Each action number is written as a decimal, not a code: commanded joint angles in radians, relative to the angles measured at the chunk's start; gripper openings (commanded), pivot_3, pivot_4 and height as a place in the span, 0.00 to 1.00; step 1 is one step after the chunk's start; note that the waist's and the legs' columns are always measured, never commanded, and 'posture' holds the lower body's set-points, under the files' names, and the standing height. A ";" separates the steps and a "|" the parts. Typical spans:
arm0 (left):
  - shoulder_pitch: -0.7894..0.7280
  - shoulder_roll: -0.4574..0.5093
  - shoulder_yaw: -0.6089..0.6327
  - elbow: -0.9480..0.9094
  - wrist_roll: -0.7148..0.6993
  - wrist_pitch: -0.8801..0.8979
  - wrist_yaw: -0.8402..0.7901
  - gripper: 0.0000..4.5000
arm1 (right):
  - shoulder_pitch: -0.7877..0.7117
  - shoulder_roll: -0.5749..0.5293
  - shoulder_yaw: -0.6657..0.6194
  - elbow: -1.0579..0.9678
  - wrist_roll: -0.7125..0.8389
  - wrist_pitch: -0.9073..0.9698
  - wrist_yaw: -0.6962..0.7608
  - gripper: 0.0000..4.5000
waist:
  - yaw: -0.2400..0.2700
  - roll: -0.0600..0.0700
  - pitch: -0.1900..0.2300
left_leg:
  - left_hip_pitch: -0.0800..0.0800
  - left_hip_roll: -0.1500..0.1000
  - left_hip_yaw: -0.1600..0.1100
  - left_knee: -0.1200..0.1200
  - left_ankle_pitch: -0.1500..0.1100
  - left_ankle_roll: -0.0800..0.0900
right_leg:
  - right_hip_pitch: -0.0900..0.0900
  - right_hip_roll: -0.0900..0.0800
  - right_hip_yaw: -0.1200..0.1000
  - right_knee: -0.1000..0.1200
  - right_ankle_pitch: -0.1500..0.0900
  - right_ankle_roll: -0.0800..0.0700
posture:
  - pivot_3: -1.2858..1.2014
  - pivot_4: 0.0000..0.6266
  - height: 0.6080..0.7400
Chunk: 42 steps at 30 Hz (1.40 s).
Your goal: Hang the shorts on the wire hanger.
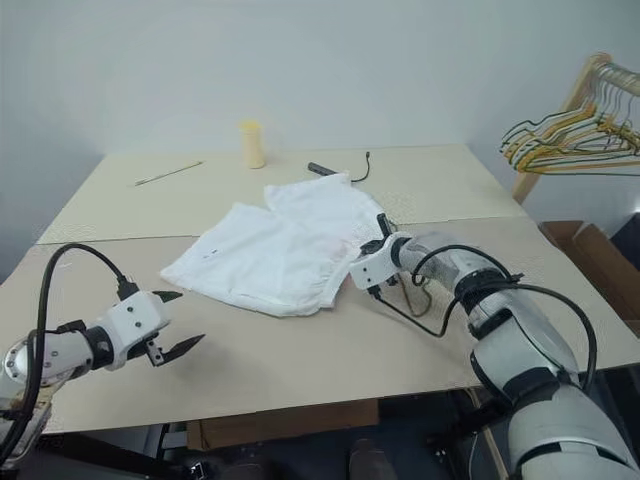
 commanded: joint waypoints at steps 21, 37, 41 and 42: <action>-0.088 0.050 -0.011 0.134 0.038 -0.098 -0.016 1.00 | 0.405 -0.042 -0.347 -1.026 0.685 0.850 0.863 0.99 | -0.011 0.003 -0.002 | 0.001 0.002 -0.003 0.001 0.000 0.000 | 0.001 0.001 -0.001 0.003 0.000 0.000 | 0.51 0.00 1.00; -0.409 0.079 -0.165 0.712 0.178 -0.390 -0.058 1.00 | 0.446 0.150 -0.208 -0.907 0.456 0.981 0.593 0.41 | 0.012 0.003 -0.003 | -0.001 0.001 -0.001 0.002 0.000 0.000 | 0.000 0.001 -0.003 0.002 0.000 0.000 | 0.51 0.00 1.00; -0.507 0.059 -0.212 0.838 0.214 -0.441 -0.046 1.00 | 0.460 0.139 -0.208 -0.947 0.469 0.968 0.624 0.10 | 0.013 0.003 -0.003 | -0.001 0.001 -0.001 0.003 0.000 0.000 | 0.000 0.002 -0.003 0.002 0.000 0.000 | 0.52 0.00 1.00; -0.540 0.051 -0.227 0.882 0.228 -0.456 -0.042 1.00 | 0.468 0.127 -0.205 -0.963 0.471 0.943 0.635 0.01 | 0.015 0.002 -0.003 | -0.001 0.001 -0.001 0.003 0.000 0.000 | 0.000 0.002 -0.003 0.002 0.000 0.000 | 0.52 0.00 1.00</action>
